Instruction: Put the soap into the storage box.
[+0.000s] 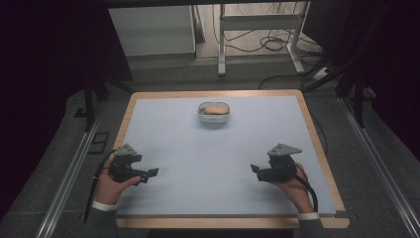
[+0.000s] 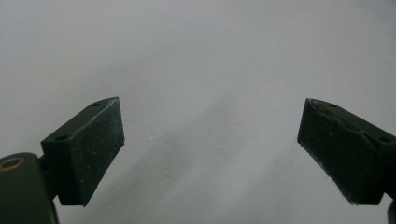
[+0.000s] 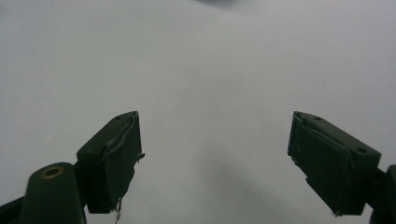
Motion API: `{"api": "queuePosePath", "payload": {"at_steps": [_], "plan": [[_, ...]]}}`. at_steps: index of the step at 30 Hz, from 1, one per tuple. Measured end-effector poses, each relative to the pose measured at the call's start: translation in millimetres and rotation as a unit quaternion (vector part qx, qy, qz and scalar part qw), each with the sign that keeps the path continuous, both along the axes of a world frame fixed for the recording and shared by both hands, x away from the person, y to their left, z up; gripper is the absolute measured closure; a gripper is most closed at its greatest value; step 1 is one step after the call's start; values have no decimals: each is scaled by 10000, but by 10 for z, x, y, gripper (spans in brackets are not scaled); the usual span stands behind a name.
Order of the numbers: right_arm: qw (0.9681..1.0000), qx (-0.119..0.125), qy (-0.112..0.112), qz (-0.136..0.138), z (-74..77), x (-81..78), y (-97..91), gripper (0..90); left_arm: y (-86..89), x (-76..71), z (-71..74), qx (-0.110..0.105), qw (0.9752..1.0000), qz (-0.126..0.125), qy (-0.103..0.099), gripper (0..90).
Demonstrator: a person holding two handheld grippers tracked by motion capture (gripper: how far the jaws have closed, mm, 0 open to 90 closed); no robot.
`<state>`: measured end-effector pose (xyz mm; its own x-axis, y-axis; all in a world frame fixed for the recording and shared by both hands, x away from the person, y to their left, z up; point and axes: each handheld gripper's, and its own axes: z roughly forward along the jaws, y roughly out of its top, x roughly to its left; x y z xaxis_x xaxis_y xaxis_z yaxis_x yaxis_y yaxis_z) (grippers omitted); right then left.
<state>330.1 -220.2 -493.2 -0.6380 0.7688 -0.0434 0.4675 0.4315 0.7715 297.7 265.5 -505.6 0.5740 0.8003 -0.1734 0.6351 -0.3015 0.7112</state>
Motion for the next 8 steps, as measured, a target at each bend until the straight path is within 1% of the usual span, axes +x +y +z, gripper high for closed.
{"api": "queuePosePath", "payload": {"at_steps": [2, 6, 8], "plan": [[10000, 18, -70, -10, 11, -1, 7, 175, 0, -1, 1, 4, 10000, 7, 2, 75], [9996, 189, -196, -40, 42, -8, 12, 144, 6, -6, 4, 7, 10000, 27, -1, 75], [9994, 198, -262, -68, 49, -10, 6, 128, 10, -5, 3, 25, 10000, 53, -3, 75]]}}
